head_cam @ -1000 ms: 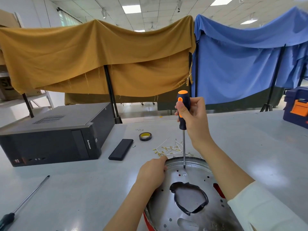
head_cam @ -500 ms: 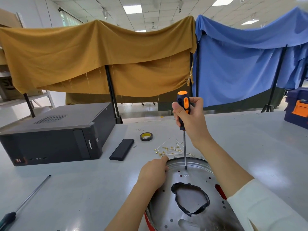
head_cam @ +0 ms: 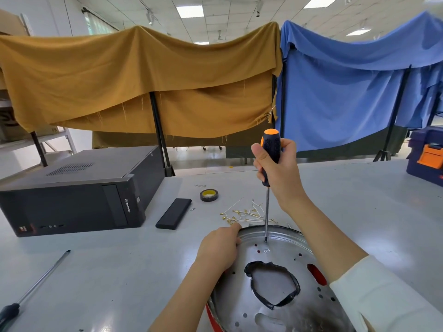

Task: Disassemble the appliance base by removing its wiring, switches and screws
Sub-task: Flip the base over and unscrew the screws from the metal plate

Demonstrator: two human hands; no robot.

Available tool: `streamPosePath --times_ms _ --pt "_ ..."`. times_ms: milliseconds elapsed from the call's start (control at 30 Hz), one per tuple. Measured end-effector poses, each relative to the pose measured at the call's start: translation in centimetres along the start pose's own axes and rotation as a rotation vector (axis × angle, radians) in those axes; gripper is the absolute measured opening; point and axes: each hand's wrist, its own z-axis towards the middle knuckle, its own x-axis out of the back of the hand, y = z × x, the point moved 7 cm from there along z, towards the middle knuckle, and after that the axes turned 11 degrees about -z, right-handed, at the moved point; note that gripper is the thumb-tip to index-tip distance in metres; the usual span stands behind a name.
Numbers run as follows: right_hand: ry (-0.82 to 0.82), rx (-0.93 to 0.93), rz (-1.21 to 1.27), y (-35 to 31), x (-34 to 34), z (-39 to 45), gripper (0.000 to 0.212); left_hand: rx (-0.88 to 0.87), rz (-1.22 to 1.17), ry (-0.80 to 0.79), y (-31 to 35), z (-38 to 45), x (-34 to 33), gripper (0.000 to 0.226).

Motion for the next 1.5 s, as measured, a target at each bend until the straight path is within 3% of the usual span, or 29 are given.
streamPosePath --times_ms 200,433,567,733,900,1033,1233,1367,1500 --pt "0.151 -0.037 -0.019 0.3 1.8 0.1 0.032 0.002 0.005 0.002 0.0 0.1 -0.1 0.028" --pt "0.017 -0.050 0.104 0.4 1.1 0.5 0.032 0.011 -0.014 0.014 -0.2 0.0 0.0 0.029" --pt "0.000 -0.018 0.008 0.4 0.7 0.4 0.043 0.014 -0.012 0.013 0.0 0.0 0.1 0.025" --pt "0.044 0.005 -0.043 0.5 1.2 0.4 0.021 0.019 -0.015 0.005 0.0 0.0 0.0 0.029" --pt "-0.140 -0.056 0.073 0.5 0.0 0.4 0.039 0.020 -0.014 0.004 0.0 0.0 0.1 0.031" --pt "-0.156 -0.041 -0.047 0.4 -0.5 0.2 0.039 0.020 -0.009 -0.002 0.1 -0.1 0.2 0.029" --pt "-0.096 -0.006 -0.053 0.3 0.2 0.2 0.013 0.022 -0.010 -0.015 0.1 0.0 0.0 0.030" --pt "-0.164 -0.109 0.051 0.9 -0.2 0.2 0.030 0.031 0.000 -0.012 -0.1 0.2 -0.1 0.032" --pt "-0.113 -0.060 -0.074 0.4 -0.3 0.3 0.039 0.031 -0.008 -0.010 -0.1 0.1 -0.1 0.033"
